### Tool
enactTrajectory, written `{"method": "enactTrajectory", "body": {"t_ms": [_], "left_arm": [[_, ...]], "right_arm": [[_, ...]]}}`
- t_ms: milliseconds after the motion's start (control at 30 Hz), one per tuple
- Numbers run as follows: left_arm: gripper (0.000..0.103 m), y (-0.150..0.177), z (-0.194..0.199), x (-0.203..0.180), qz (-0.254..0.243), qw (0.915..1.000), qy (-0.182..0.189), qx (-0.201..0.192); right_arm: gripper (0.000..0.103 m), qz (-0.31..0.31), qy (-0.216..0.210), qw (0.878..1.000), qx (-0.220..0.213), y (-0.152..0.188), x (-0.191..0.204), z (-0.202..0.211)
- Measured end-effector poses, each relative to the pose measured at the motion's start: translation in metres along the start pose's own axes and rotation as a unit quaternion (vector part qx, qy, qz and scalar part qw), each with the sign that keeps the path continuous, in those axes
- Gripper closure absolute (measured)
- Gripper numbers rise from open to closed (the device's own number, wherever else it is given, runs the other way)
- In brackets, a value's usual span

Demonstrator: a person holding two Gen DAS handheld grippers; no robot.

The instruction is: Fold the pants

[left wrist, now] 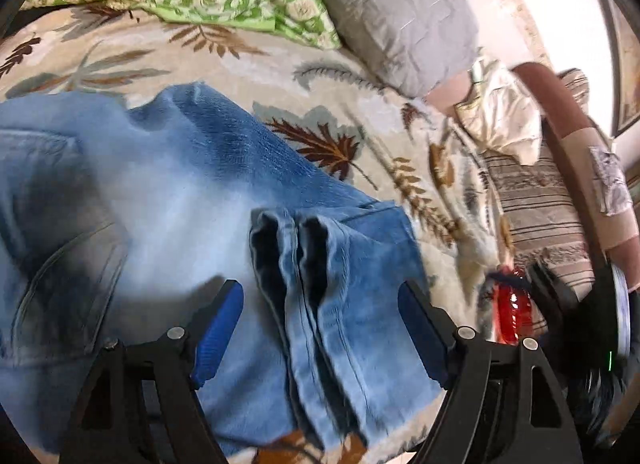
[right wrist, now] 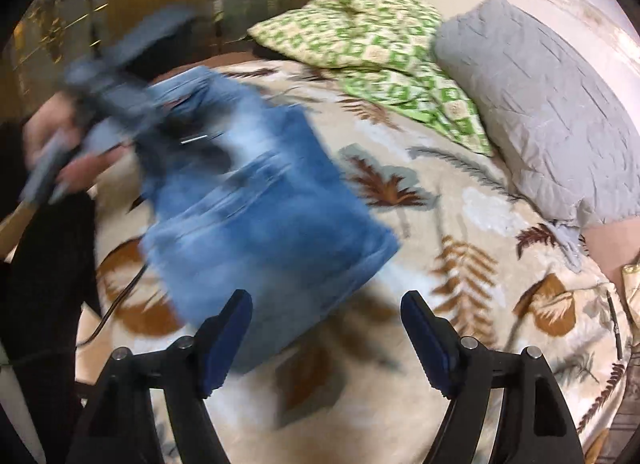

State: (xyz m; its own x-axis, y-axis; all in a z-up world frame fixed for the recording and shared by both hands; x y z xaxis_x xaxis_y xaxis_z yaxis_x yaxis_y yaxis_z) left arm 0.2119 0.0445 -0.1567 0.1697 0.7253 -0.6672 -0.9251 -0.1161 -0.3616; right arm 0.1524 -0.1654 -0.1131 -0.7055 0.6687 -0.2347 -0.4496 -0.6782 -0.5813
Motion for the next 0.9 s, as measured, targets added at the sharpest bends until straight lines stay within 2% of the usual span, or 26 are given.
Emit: {"method": "enactTrajectory", "body": {"t_ms": [100,167,233,267,333,367,400,467,533,700,800,867,900], "left_arm": [[0.023,-0.003,-0.016,0.001,0.001,0.9994,-0.023,0.024],[0.023,-0.002,-0.024,-0.001,-0.013,0.9985,-0.038,0.038],[0.024,-0.001,-0.029,-0.005,-0.029,0.9969,-0.057,0.046],[0.028,-0.002,-0.031,-0.005,-0.035,0.9959,-0.067,0.050],[0.073,-0.002,-0.037,-0.003,-0.047,0.9923,-0.095,0.064],[0.080,-0.001,-0.041,-0.002,-0.049,0.9920,-0.087,0.077],[0.088,-0.001,-0.042,-0.003,-0.053,0.9918,-0.081,0.084],[0.091,0.000,-0.041,-0.009,-0.078,0.9892,-0.085,0.091],[0.093,-0.002,-0.035,-0.021,-0.104,0.9874,-0.081,0.088],[0.093,-0.029,-0.005,-0.054,-0.150,0.9866,-0.050,0.040],[0.093,-0.038,-0.013,-0.046,-0.149,0.9851,-0.064,0.057],[0.093,-0.035,-0.028,-0.021,-0.132,0.9826,-0.098,0.087],[0.092,-0.033,-0.037,-0.012,-0.122,0.9823,-0.104,0.097]], "right_arm": [[0.024,0.039,-0.002,0.999,0.001,0.014,0.029,0.002],[0.024,0.069,0.021,0.997,-0.003,0.019,0.048,-0.005],[0.024,0.069,0.027,0.997,-0.001,0.020,0.058,-0.014],[0.024,0.066,0.019,0.998,0.003,0.021,0.062,-0.019],[0.028,0.061,0.050,0.997,0.008,0.022,0.065,-0.033],[0.042,0.044,0.061,0.997,0.011,0.023,0.063,-0.039],[0.056,0.023,0.054,0.998,0.009,0.023,0.062,-0.041],[0.063,-0.028,0.051,0.998,-0.003,0.024,0.057,-0.040],[0.065,-0.021,0.065,0.998,-0.011,0.026,0.063,-0.037],[0.069,-0.023,0.063,0.998,-0.014,0.027,0.067,-0.029],[0.069,-0.014,0.071,0.997,-0.012,0.027,0.071,-0.029],[0.069,-0.013,0.076,0.997,-0.004,0.027,0.072,-0.031],[0.069,-0.015,0.074,0.997,-0.001,0.026,0.072,-0.033]]}}
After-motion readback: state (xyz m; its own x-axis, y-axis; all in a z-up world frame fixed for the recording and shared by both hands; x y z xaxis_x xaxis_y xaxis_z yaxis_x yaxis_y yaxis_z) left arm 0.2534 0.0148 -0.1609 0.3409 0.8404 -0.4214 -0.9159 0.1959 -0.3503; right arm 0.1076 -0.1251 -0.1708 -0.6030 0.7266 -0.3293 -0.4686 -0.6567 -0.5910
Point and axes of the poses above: each gripper's, at about its wrist camera, not at the fingertips, and z roughly against the way its jaws point, x to its left, y to its underside, the point moved 5 cm from there along -z, roughly the way its jaws point, and after that the axes turned 11 degrees about y, right-handed, at the moved point
